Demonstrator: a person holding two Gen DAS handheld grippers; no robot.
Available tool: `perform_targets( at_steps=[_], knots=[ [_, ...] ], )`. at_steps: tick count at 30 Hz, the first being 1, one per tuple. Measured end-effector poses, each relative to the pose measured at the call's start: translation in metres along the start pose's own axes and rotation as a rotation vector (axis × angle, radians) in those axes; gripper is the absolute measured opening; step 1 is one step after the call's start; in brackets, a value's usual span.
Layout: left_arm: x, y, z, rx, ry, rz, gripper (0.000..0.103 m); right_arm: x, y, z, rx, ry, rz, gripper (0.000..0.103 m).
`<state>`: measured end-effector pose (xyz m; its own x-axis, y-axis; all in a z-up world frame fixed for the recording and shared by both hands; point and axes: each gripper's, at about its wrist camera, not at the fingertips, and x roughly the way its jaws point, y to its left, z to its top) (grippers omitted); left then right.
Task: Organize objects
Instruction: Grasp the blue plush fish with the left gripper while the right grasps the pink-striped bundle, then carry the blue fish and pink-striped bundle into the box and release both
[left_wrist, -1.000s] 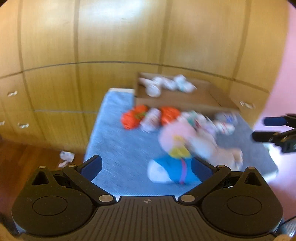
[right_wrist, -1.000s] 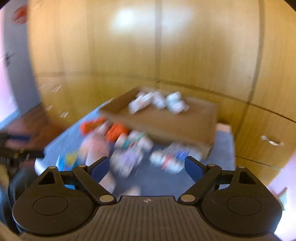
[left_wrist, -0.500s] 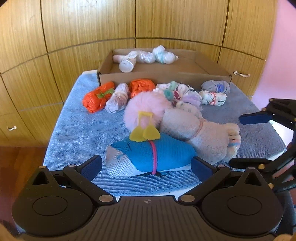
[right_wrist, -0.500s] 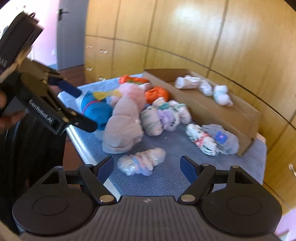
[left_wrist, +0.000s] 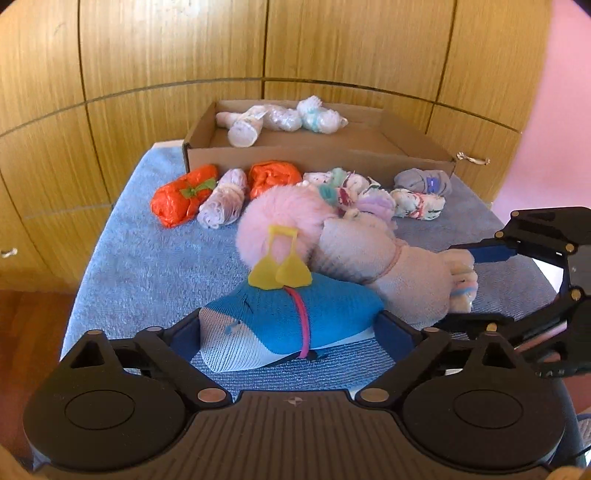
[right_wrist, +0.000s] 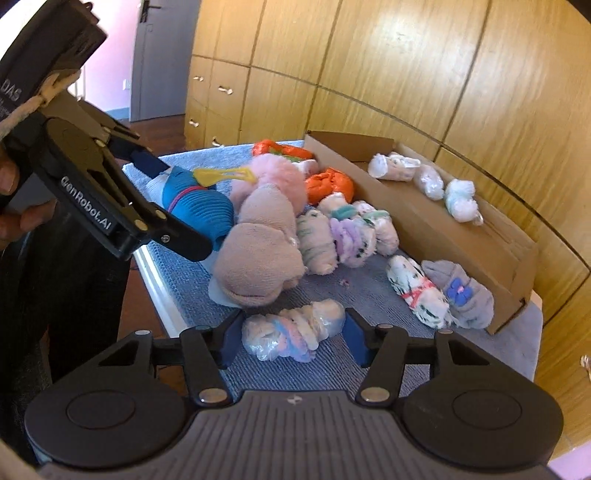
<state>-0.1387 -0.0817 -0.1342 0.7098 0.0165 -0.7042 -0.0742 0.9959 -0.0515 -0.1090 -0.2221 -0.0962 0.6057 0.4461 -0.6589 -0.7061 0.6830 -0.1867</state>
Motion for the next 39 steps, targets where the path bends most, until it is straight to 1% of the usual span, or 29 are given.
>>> perform_targets(
  at_steps=[5, 11, 17, 22, 26, 30, 32, 34, 39],
  knots=[
    [-0.003, 0.007, 0.001, -0.004, -0.005, -0.027, 0.089, -0.007, -0.013, -0.007, 0.081, -0.008, -0.015, 0.053],
    [-0.009, 0.022, 0.004, -0.007, -0.021, -0.022, 0.085, -0.011, -0.022, -0.013, 0.142, 0.002, -0.036, 0.053],
    [-0.012, 0.038, 0.006, 0.009, -0.005, -0.009, 0.084, -0.016, -0.031, -0.012, 0.195, 0.011, -0.083, 0.053],
    [-0.02, 0.058, 0.005, 0.049, 0.033, 0.014, 0.083, -0.019, -0.04, -0.013, 0.229, 0.031, -0.117, 0.053],
    [-0.028, 0.075, 0.007, 0.051, 0.035, 0.035, 0.083, -0.023, -0.049, -0.012, 0.256, 0.03, -0.14, 0.053],
    [-0.031, 0.087, 0.013, 0.039, 0.016, 0.043, 0.083, -0.024, -0.056, -0.009, 0.269, 0.025, -0.15, 0.053],
    [-0.033, 0.089, 0.018, 0.025, 0.01, 0.032, 0.083, -0.025, -0.057, -0.006, 0.269, 0.023, -0.152, 0.053],
    [-0.036, 0.089, 0.025, 0.038, -0.004, 0.033, 0.083, -0.027, -0.058, -0.002, 0.258, 0.018, -0.155, 0.053],
    [-0.045, 0.083, 0.057, 0.059, -0.042, 0.006, 0.084, -0.041, -0.071, 0.008, 0.253, -0.006, -0.174, 0.053]
  ],
)
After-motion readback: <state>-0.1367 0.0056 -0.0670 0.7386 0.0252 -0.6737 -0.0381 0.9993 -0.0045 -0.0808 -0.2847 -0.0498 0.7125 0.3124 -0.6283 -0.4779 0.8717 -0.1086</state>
